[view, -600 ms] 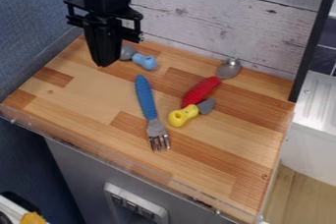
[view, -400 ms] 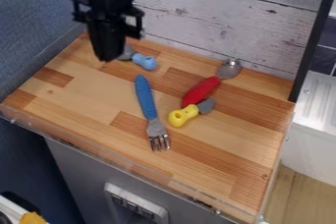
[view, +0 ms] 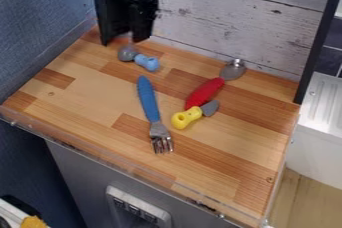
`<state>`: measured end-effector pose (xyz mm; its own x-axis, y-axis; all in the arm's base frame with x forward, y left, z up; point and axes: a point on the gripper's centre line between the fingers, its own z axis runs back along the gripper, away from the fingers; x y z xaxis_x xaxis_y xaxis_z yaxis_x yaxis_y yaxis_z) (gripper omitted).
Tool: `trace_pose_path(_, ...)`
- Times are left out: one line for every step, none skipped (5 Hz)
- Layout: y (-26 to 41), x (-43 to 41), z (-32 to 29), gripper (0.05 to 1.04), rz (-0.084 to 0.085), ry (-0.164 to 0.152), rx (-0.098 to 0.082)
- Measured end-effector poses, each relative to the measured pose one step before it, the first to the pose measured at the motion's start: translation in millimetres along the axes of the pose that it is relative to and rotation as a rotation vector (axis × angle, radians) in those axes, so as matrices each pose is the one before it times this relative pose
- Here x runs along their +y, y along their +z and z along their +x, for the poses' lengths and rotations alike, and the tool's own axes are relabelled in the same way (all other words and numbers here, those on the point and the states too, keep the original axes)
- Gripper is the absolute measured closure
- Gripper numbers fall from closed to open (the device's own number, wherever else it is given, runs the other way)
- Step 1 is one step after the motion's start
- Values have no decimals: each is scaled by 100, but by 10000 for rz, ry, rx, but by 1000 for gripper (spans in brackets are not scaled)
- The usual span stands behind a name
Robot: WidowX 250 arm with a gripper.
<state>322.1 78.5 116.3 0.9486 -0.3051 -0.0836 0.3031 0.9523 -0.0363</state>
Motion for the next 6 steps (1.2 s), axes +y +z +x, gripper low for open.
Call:
trace_pose_path(-104, 1232, 2811, 78, 5, -397, 73)
trace_pose_path(123, 1143, 1978, 77, -64, 318, 50)
trace_pose_path(300, 483, 758, 83, -108, 973, 65)
trace_pose_path(-411, 276, 275, 84, -95, 1030, -73)
trace_pose_path(-611, 734, 742, 84, 146, 629, -469)
trace_pose_path(-3434, 1826, -368, 84, -52, 498, 272)
